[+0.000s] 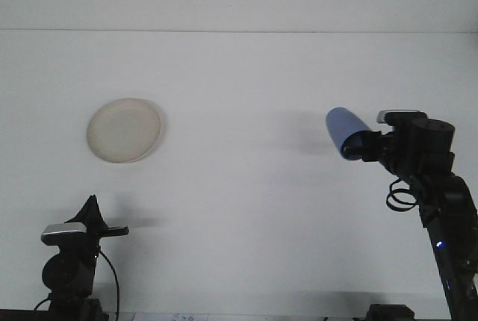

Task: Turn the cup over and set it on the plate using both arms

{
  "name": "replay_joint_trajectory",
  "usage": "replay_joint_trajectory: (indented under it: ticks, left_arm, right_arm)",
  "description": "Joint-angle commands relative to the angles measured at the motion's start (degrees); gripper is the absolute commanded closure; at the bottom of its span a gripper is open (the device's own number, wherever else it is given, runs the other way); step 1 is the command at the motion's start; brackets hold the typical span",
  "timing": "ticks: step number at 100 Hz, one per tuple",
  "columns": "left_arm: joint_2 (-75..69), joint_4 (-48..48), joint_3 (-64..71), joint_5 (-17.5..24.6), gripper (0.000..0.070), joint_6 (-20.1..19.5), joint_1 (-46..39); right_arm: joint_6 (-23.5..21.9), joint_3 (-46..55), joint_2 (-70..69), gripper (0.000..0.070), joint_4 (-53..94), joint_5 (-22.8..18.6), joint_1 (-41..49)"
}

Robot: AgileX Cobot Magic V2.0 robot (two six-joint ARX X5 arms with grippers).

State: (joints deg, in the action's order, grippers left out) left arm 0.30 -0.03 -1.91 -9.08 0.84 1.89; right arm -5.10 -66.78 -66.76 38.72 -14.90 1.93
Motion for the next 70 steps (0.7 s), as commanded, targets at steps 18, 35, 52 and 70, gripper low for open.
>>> replay_joint_trajectory:
  ticks: [18,35,52,70]
  left_arm:
    - [-0.1,0.6,1.1,0.0,0.0684,0.3,-0.1]
    - [-0.1,0.6,1.1,0.0,0.0684,0.3,-0.1]
    - [-0.1,0.6,1.1,0.0,0.0684,0.3,-0.1]
    - [-0.1,0.6,1.1,0.0,0.0684,0.3,-0.1]
  right_arm:
    - [3.2,-12.2,-7.4,0.0700,26.3,6.6,22.1]
    - [3.9,-17.4,-15.8,0.0700,34.0,7.9,32.5]
    - [5.8,-20.0,-24.3,0.0700,39.5,9.4,38.8]
    - [6.7,-20.0,-30.2,0.0700,39.5,10.8,42.6]
